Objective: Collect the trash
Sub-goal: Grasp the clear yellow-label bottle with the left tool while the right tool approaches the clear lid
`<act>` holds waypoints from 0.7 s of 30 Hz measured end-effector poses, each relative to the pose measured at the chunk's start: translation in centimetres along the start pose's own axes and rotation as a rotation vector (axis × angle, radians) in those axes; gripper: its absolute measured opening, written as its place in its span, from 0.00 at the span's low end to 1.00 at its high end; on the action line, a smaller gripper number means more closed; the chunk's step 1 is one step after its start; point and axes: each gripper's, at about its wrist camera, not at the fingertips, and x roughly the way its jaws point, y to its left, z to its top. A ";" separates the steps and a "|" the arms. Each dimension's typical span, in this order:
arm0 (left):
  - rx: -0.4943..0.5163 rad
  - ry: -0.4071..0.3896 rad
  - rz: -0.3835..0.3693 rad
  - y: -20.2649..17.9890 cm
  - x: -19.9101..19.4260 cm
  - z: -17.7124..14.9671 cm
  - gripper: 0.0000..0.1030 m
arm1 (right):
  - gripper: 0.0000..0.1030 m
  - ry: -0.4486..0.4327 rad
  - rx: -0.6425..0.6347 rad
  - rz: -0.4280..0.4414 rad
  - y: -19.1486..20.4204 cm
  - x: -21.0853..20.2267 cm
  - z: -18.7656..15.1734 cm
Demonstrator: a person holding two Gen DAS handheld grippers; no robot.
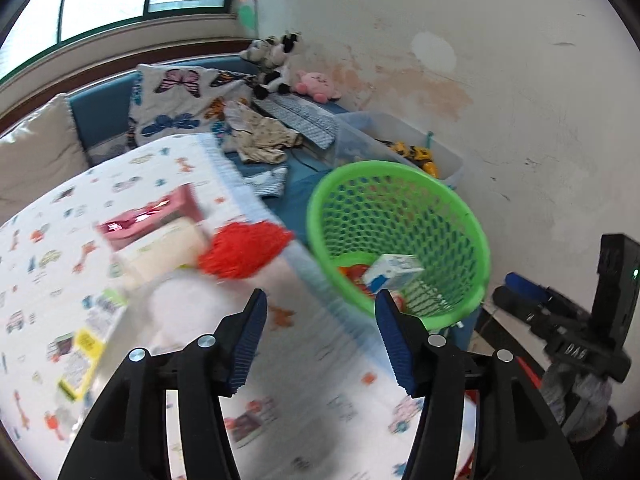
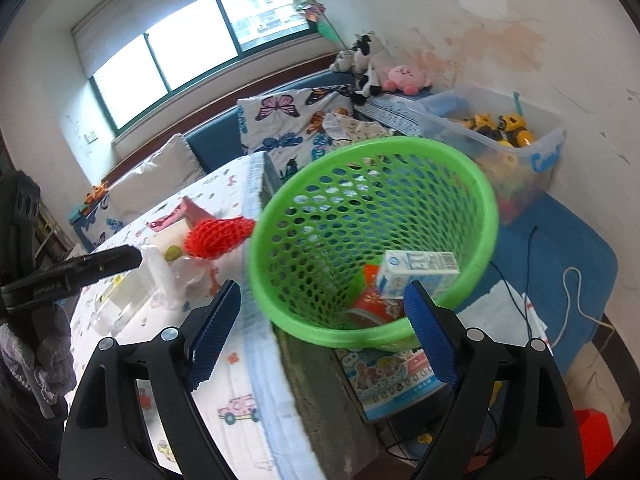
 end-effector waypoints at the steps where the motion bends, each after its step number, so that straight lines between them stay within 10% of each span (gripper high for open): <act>1: -0.003 -0.001 0.009 0.5 -0.2 -0.1 0.53 | 0.82 0.000 -0.003 0.007 0.2 0.0 0.0; 21: -0.116 0.060 0.255 13.8 -2.2 -3.8 0.64 | 0.83 0.047 -0.115 0.096 6.8 2.4 0.3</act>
